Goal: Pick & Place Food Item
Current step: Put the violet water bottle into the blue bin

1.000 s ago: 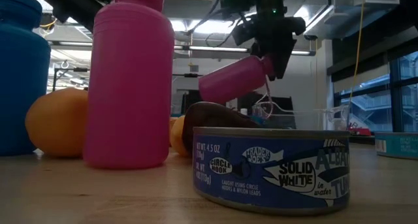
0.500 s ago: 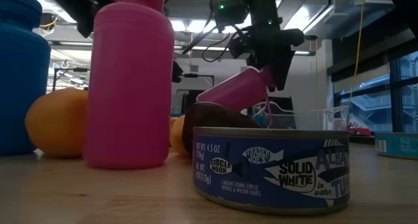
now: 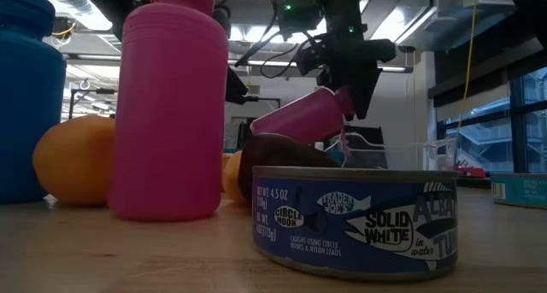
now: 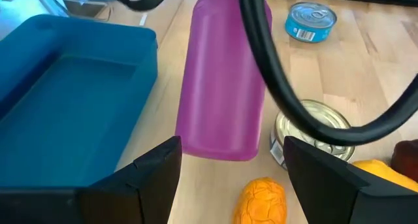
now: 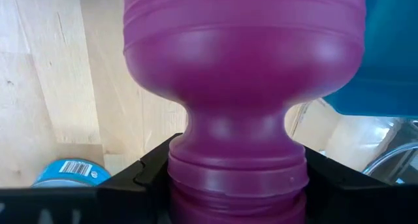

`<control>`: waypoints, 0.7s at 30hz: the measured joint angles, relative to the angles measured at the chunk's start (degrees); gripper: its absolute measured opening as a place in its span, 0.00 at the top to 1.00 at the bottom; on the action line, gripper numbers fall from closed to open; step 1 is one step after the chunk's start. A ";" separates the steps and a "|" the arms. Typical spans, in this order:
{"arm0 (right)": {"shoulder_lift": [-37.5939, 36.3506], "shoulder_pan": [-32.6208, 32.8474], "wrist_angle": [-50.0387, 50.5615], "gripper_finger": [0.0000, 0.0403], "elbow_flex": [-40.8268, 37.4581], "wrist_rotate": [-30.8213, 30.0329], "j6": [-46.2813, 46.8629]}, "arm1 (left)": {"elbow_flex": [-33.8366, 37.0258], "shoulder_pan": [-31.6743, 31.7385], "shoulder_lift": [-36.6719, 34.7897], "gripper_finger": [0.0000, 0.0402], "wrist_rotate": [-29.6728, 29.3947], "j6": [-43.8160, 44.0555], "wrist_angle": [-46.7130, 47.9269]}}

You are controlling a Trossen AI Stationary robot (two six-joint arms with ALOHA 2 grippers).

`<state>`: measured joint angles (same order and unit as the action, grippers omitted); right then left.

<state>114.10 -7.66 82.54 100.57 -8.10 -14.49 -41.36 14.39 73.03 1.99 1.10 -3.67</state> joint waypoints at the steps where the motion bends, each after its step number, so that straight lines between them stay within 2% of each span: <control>1: 0.00 0.00 -0.03 0.49 0.00 -0.03 -0.09 | 0.00 0.00 0.00 0.35 -0.24 0.02 0.39; 7: 0.00 0.00 0.86 0.49 0.00 -5.77 -0.52 | 0.00 0.00 0.00 0.35 -0.93 0.00 2.11; 12: -0.05 0.00 7.27 0.49 1.69 -11.31 -0.86 | 0.01 0.00 -0.04 0.35 -0.94 -0.81 4.06; 21: -0.11 0.26 7.45 0.49 4.90 -8.84 -0.99 | 0.02 0.00 -0.07 0.35 -0.93 -0.90 5.89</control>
<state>113.99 -7.40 89.99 105.47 -16.94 -15.49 -41.34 14.39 72.97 1.06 0.21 2.22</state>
